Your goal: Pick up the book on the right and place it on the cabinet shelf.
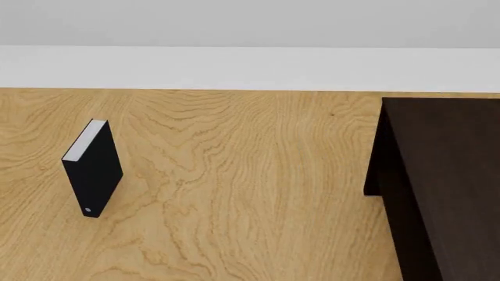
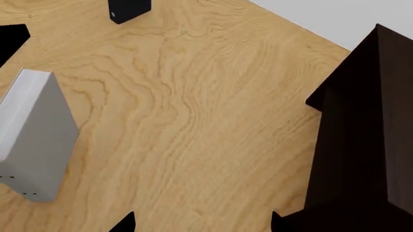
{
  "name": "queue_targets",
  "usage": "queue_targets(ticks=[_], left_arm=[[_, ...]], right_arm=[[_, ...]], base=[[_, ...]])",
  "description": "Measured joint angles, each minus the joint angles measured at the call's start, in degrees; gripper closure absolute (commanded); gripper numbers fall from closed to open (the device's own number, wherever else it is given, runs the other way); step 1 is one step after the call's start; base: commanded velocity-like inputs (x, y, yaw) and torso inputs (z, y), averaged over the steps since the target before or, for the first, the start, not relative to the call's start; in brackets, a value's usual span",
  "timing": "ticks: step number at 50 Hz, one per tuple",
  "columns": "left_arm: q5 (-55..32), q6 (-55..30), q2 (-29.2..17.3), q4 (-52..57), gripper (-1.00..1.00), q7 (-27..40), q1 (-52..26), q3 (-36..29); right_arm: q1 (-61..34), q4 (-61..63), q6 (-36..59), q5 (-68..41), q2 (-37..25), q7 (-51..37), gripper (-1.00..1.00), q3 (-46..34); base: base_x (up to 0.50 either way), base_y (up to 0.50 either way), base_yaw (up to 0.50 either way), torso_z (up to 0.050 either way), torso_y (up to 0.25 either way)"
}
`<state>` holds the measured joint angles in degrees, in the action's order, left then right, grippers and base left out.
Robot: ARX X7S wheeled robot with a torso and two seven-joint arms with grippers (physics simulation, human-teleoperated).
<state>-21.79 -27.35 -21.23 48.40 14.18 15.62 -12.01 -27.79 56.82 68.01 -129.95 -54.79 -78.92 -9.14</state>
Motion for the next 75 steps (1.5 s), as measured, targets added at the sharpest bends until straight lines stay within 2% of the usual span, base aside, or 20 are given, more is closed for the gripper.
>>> queue_targets(ticks=[27, 75], left_arm=[[-1.0, 0.6, -0.2, -2.0, -1.0, -0.2, -1.4, -0.3], [-2.2, 0.1, -0.9, -3.4, -1.0, 0.4, -3.1, -1.3]], right_arm=[[10.9, -0.6, 4.2, 5.8, 1.2, 4.1, -1.0, 4.3], [23.6, -2.1, 10.6, 14.8, 5.1, 13.8, -1.0, 11.3]], base=[[0.0, 0.0, 0.0, 0.0, 0.0], [0.0, 0.0, 0.0, 0.0, 0.0]])
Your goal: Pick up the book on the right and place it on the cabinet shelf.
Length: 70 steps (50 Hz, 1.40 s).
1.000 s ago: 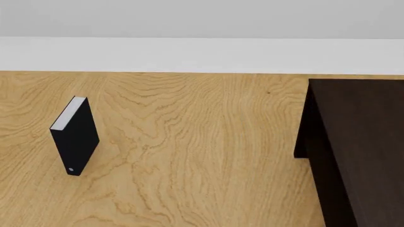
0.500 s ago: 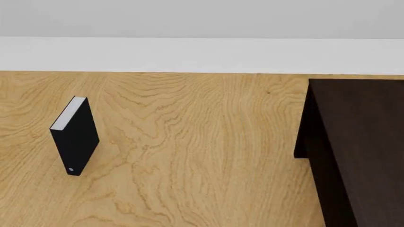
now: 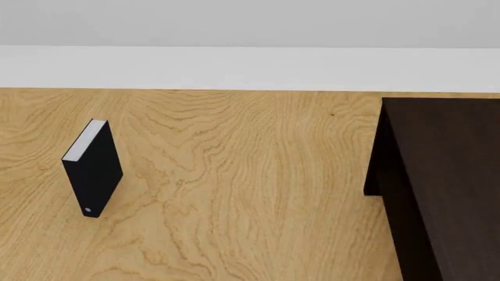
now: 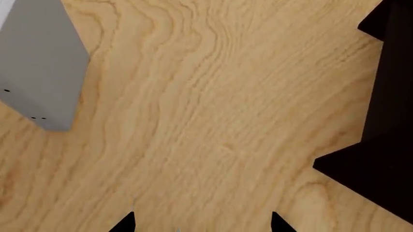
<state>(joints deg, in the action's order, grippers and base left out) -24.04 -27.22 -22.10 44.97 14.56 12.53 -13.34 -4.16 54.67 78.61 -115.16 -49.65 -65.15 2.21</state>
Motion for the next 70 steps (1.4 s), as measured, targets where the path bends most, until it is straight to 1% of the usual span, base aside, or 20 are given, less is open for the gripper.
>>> queue_targets(ticks=[26, 42, 59, 60, 70], left_arm=[[-0.6, 0.2, -0.4, -0.9, -1.0, 0.2, -0.4, -0.3], [-1.0, 0.3, -0.6, -1.4, -1.0, 0.3, -0.7, -0.6], [-1.3, 0.7, -0.7, -2.1, -1.0, 0.4, -1.0, -0.8], [-1.3, 0.7, -0.7, -2.2, -1.0, 0.4, -1.0, -0.8], [-1.3, 0.9, -0.8, -2.6, -1.0, 0.4, -1.2, -1.0]], right_arm=[[4.6, -0.7, 2.1, 3.8, 0.0, 2.8, -1.0, 1.2], [8.8, -1.0, 4.5, 9.4, 1.5, 7.6, -1.0, 3.7], [11.0, -1.9, 5.4, 15.8, 3.3, 13.5, -1.0, 4.8], [11.2, -1.9, 5.4, 16.2, 3.4, 13.9, 1.0, 4.8], [11.5, -1.0, 2.9, 18.9, 4.6, 16.5, 1.0, 6.9]], base=[[0.0, 0.0, 0.0, 0.0, 0.0], [0.0, 0.0, 0.0, 0.0, 0.0], [0.0, 0.0, 0.0, 0.0, 0.0], [0.0, 0.0, 0.0, 0.0, 0.0], [0.0, 0.0, 0.0, 0.0, 0.0]])
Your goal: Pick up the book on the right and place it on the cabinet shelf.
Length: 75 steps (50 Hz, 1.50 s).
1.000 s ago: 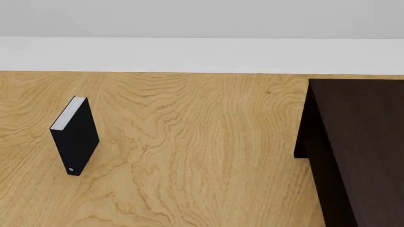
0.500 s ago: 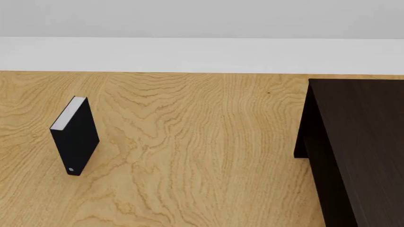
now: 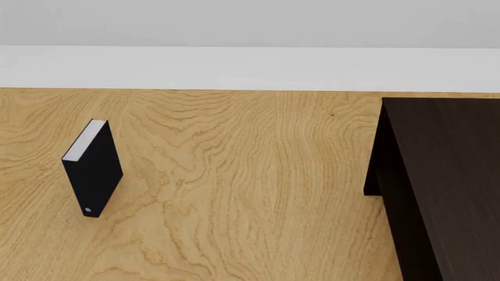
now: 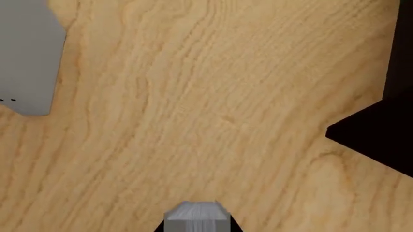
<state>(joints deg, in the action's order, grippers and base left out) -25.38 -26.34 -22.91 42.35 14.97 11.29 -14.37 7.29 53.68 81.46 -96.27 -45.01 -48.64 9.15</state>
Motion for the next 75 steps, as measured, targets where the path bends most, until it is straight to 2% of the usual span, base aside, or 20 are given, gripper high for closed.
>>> queue_targets(ticks=[21, 36, 47, 75], left_arm=[[-0.2, 0.7, -0.3, -0.2, -1.0, 0.0, 0.0, -0.3], [-0.3, 1.0, -0.6, 0.2, -1.0, 0.2, 0.3, -0.8], [0.0, 1.1, -0.8, 0.5, -1.0, 0.5, 0.7, -1.3], [0.6, 1.4, -1.3, 1.1, -1.0, 1.0, 1.0, -2.7]], right_arm=[[-4.7, 1.0, -6.1, -5.9, -2.4, -5.7, 1.0, -0.5], [-17.4, -0.2, -9.5, -9.7, -3.7, -9.6, 1.0, -4.3], [-25.9, -1.0, -9.1, -4.8, -0.4, -5.9, 1.0, -5.9], [-39.0, -5.2, -11.0, 12.7, 9.8, 6.5, 1.0, -10.6]], base=[[0.0, 0.0, 0.0, 0.0, 0.0], [0.0, 0.0, 0.0, 0.0, 0.001], [0.0, 0.0, 0.0, 0.0, 0.001], [0.0, 0.0, 0.0, 0.0, 0.001]])
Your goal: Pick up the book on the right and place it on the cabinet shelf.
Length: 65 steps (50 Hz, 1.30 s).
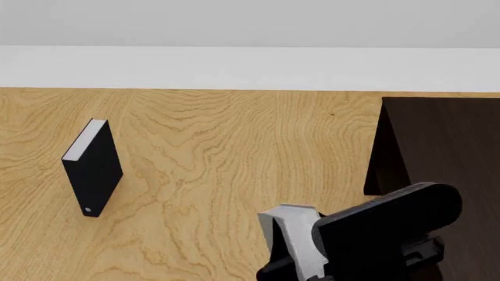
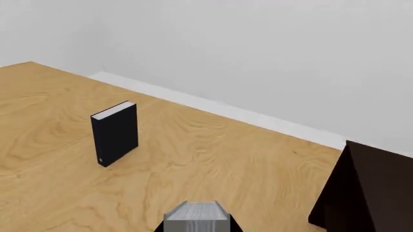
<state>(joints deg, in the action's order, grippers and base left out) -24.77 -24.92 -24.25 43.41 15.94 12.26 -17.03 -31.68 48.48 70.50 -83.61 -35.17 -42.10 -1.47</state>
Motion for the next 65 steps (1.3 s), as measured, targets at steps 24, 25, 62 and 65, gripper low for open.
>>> queue_targets(ticks=[24, 25, 62, 65], left_arm=[[-0.1, 0.2, -0.4, 0.7, -1.0, 0.3, 0.4, -0.9], [-0.1, 0.2, -0.4, 0.7, -1.0, 0.3, 0.4, -0.9], [-0.5, 2.0, -0.7, 0.1, -1.0, 0.3, 1.3, -1.7], [-0.6, 2.1, -0.7, 0.0, -1.0, 0.3, 1.2, -1.8]], right_arm=[[-16.8, -13.9, -5.2, 28.4, 8.4, 13.2, 1.0, -23.0], [-17.5, -14.7, -5.3, 29.4, 8.9, 13.5, 1.0, -24.1], [-34.5, -35.6, -5.7, 52.2, 19.8, 19.1, 1.0, -60.2], [-34.8, -37.0, -5.0, 53.3, 20.8, 18.6, 1.0, -62.3]], base=[[0.0, 0.0, 0.0, 0.0, 0.001], [0.0, 0.0, 0.0, 0.0, 0.0], [0.0, 0.0, 0.0, 0.0, 0.001], [0.0, 0.0, 0.0, 0.0, 0.0]])
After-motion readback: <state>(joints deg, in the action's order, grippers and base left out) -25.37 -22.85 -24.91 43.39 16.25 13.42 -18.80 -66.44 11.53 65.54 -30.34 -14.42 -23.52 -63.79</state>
